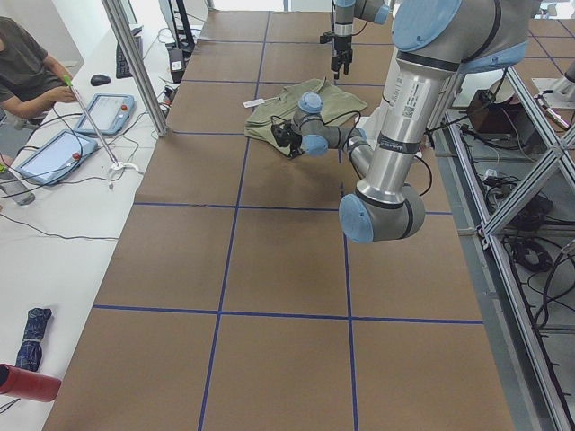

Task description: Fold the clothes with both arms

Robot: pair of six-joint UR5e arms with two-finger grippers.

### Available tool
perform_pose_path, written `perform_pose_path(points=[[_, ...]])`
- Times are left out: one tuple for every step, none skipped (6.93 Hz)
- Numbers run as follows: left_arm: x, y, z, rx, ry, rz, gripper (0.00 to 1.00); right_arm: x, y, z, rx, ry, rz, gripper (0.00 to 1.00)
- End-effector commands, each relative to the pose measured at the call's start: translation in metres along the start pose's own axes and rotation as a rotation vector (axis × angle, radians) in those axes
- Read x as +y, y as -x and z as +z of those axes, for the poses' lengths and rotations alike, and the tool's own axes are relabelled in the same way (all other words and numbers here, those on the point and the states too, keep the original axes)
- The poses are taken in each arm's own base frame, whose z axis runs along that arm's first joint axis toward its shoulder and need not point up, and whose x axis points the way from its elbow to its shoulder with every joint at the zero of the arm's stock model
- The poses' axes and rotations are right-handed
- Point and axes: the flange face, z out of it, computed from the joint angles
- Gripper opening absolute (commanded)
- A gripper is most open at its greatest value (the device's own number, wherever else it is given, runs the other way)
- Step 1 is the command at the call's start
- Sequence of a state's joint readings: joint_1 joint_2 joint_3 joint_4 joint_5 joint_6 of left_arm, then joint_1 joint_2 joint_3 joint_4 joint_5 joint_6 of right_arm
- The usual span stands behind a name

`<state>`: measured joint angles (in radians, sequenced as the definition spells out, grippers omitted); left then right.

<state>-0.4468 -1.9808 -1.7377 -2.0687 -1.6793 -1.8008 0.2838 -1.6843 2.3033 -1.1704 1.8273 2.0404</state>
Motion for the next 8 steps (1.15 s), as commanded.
perform_pose_path(points=[[0.014,0.004,0.007,-0.011,0.009,0.012,0.54,-0.020,0.004,-0.003,-0.014,-0.038,0.025,1.00],[0.017,0.005,0.010,-0.016,0.012,0.015,0.52,-0.021,0.004,-0.003,-0.014,-0.040,0.026,1.00],[0.017,0.005,0.012,-0.019,0.010,0.016,0.47,-0.023,0.003,-0.002,-0.011,-0.044,0.028,1.00],[0.014,0.006,0.015,-0.022,-0.010,0.019,0.43,-0.024,0.002,0.001,-0.006,-0.048,0.030,1.00],[0.013,0.006,0.016,-0.022,-0.019,0.022,0.29,-0.024,0.002,0.001,-0.007,-0.050,0.030,1.00],[0.006,0.006,0.015,-0.022,-0.029,0.021,0.00,-0.025,0.003,0.001,-0.008,-0.052,0.030,1.00],[-0.009,0.005,0.011,-0.018,-0.049,0.023,0.00,-0.025,0.003,0.001,-0.008,-0.052,0.031,1.00],[-0.014,0.005,0.010,-0.021,-0.056,0.066,0.00,-0.025,0.003,0.001,-0.009,-0.053,0.030,1.00]])
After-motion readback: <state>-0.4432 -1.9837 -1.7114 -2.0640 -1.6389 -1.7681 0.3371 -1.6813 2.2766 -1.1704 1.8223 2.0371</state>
